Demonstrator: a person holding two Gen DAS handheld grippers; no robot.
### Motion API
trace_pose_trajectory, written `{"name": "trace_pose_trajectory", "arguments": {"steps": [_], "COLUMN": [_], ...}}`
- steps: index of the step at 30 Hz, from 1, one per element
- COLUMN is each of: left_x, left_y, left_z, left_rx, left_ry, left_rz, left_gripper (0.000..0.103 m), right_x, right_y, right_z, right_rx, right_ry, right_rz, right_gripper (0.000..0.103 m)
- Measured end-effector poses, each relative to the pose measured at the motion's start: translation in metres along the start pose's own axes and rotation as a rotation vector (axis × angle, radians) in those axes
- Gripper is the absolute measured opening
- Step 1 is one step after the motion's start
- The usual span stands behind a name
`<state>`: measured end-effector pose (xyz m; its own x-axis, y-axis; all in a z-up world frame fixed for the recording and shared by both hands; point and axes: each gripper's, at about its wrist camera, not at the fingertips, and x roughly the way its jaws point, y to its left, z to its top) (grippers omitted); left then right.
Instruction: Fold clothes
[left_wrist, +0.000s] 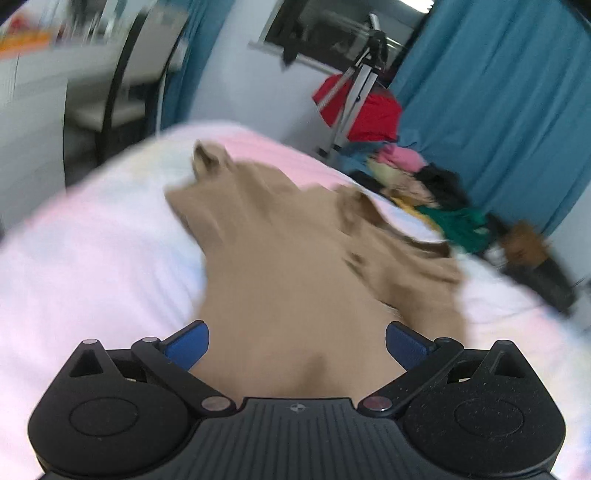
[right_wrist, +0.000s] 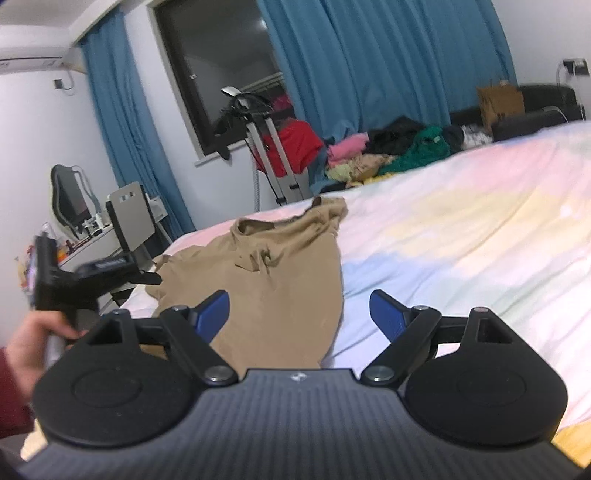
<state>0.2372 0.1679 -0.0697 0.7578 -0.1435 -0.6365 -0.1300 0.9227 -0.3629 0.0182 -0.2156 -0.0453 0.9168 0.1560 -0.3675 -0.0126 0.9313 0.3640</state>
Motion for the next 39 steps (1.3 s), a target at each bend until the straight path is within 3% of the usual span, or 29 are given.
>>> {"name": "trace_pose_trajectory", "arguments": {"steps": [7,12,15,18,19,20,22,26,32,36,39], "left_x": [0.086,0.116,0.126,0.128,0.128,0.126,0.121,0.103,0.085,0.094,0.115], "left_y": [0.039,0.069,0.065,0.049,0.041,0.032,0.012,-0.05,-0.162,-0.221,-0.241], "left_z": [0.037,0.061,0.073,0.079,0.08,0.082,0.085,0.08,0.045,0.004,-0.025], "left_rx": [0.058,-0.025,0.02,0.12,0.157,0.19,0.255,0.466,0.782,0.869,0.863], "left_ry": [-0.094,-0.156,-0.175,-0.181,-0.179,-0.176,-0.183,-0.272,-0.308,-0.263,-0.213], "left_rz": [0.173,0.172,0.214,0.249,0.259,0.265,0.276,0.261,0.126,0.027,0.007], "left_gripper": [0.101,0.095,0.075,0.037,0.017,0.01,0.009,0.008,0.008,0.008,0.008], "right_x": [0.037,0.064,0.078,0.086,0.085,0.085,0.082,0.07,0.053,0.048,0.049], "right_y": [-0.012,-0.023,-0.026,-0.026,-0.027,-0.028,-0.029,-0.032,-0.041,-0.052,-0.057], "right_z": [-0.008,-0.01,-0.012,-0.013,-0.013,-0.013,-0.013,-0.01,-0.004,0.0,0.001], "right_rx": [0.027,0.053,0.057,0.067,0.07,0.073,0.09,0.116,0.129,0.156,0.158], "right_ry": [0.072,0.118,0.144,0.164,0.165,0.166,0.165,0.146,0.106,0.082,0.077], "right_rz": [-0.034,-0.057,-0.062,-0.055,-0.052,-0.05,-0.044,-0.031,-0.029,-0.043,-0.055], "right_gripper": [0.084,0.084,0.084,0.084,0.084,0.084,0.084,0.084,0.084,0.084,0.084]}}
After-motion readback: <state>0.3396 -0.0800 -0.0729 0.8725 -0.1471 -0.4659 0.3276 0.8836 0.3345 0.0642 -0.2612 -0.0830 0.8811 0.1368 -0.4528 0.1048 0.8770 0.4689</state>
